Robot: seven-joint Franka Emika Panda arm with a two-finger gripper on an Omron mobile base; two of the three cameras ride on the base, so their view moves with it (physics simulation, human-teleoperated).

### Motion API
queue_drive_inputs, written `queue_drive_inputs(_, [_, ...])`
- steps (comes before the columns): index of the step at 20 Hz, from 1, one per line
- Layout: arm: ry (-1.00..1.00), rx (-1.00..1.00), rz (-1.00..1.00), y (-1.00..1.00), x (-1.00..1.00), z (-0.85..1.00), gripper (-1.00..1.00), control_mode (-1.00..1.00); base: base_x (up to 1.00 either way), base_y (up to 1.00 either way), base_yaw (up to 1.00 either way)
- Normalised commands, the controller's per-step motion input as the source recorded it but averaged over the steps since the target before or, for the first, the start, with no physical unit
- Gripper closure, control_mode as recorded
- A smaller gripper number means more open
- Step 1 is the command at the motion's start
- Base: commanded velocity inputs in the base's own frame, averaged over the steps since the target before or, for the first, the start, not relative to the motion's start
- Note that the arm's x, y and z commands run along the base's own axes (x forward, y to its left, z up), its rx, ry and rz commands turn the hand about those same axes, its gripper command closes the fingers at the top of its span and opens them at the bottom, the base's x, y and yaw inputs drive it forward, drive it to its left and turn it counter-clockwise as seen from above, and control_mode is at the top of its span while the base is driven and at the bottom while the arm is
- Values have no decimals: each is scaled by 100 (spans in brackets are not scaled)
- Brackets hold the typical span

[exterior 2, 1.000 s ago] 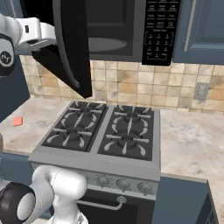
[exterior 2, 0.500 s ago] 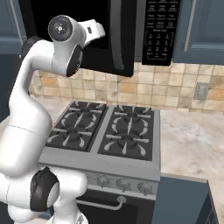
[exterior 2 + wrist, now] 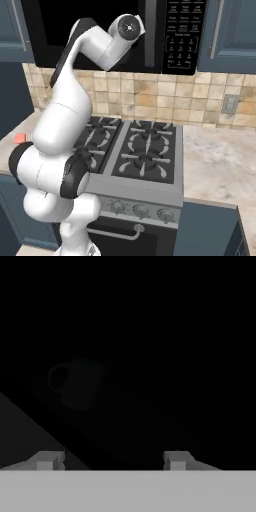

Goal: Close the microwave door.

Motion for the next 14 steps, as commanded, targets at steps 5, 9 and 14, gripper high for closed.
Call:
queue_drive_inputs(5, [0, 0, 10, 0, 80, 0, -100, -100, 0, 0, 0])
queue_drive_inputs(9, [0, 0, 4, 0, 68, -1, -100, -100, 0, 0, 0])
queue_drive_inputs(14, [0, 0, 0, 0, 3, 0, -100, -100, 0, 0, 0])
